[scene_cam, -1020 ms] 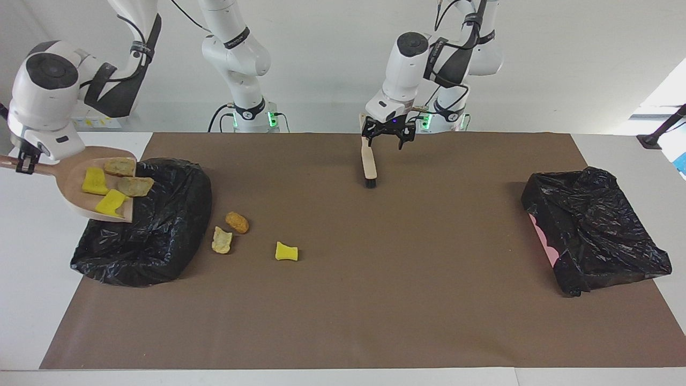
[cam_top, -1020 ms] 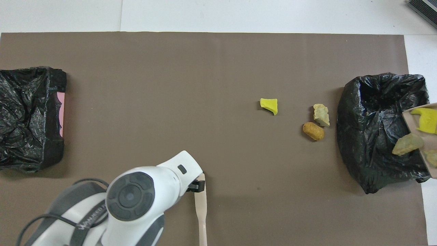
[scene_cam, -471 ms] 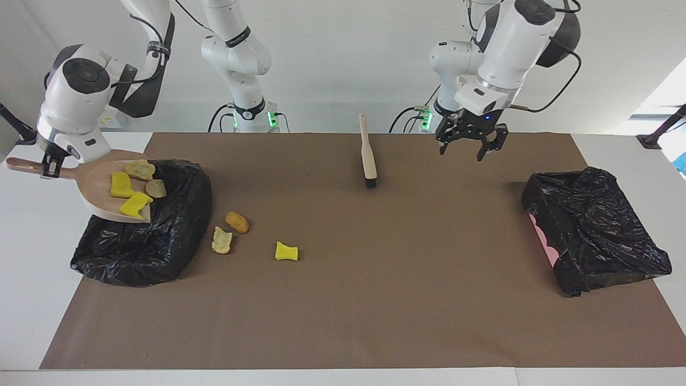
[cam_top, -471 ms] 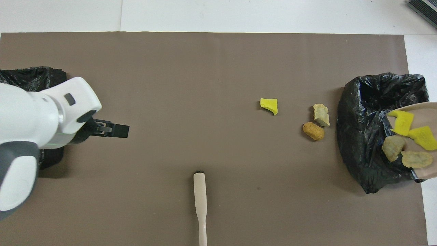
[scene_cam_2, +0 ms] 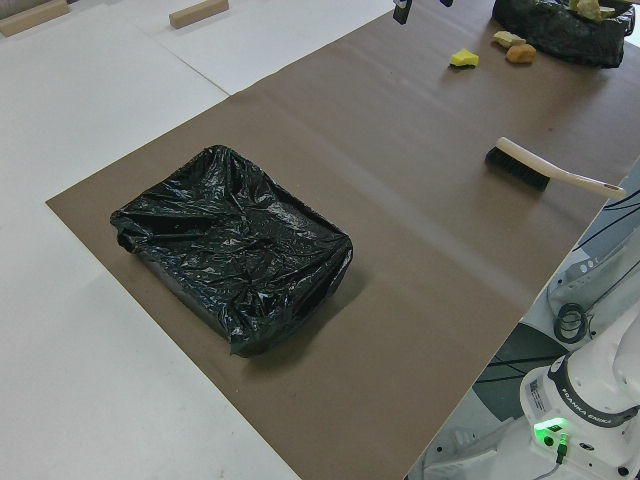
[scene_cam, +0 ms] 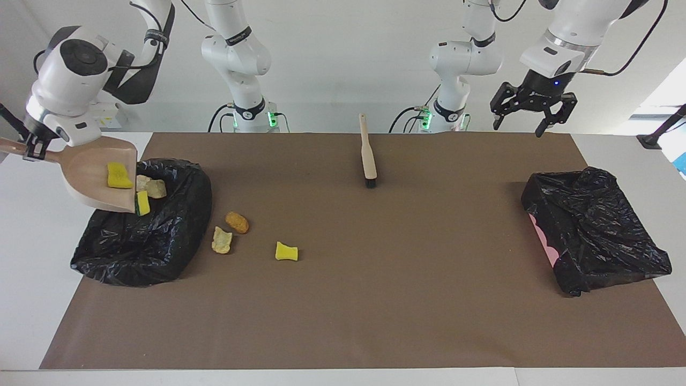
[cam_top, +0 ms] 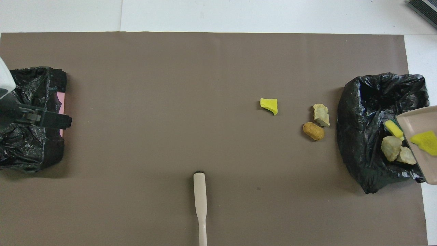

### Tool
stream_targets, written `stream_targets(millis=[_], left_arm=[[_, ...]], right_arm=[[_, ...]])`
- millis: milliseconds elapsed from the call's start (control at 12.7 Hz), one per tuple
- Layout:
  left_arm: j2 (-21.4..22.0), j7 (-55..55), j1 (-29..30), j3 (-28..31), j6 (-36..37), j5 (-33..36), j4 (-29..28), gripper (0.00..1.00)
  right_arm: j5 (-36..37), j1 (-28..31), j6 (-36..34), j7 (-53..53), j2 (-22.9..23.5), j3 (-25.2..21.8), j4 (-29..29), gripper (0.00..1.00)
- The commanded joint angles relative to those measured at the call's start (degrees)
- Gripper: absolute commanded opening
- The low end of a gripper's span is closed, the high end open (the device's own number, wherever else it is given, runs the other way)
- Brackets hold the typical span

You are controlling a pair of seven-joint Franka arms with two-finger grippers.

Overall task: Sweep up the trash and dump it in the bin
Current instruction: 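Tip the dustpan into the bag while the left gripper sets down the brush, then lift the empty dustpan out of the bag with the right gripper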

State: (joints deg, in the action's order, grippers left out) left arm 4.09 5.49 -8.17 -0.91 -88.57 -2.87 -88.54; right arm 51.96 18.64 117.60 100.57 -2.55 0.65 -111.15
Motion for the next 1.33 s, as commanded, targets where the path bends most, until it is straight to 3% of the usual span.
stream_targets(millis=[0,157,549,863,1255], left_arm=[[-4.6,0.7,1.5,-0.4,4.1,1.2,7.4,1.0],[-4.9,0.8,3.3,-1.2,4.1,1.2,7.6,1.0],[-3.3,0.8,3.3,-1.0,4.3,1.3,6.5,1.0],[-2.4,0.7,3.3,-0.9,4.8,1.4,4.9,1.0],[-2.0,0.6,3.3,-1.0,5.9,1.3,4.6,1.0]], right_arm=[[2.4,0.6,0.3,-0.9,-1.9,-0.2,-1.7,0.0],[4.1,3.4,3.1,0.6,-2.8,-0.3,-1.4,0.0],[3.0,-0.6,-0.1,-1.1,-3.6,1.1,-1.5,0.0],[-6.1,-9.3,-8.4,-4.1,-3.7,1.2,1.7,0.0],[-19.6,-11.3,-8.6,-6.8,-3.3,1.9,2.1,0.0]])
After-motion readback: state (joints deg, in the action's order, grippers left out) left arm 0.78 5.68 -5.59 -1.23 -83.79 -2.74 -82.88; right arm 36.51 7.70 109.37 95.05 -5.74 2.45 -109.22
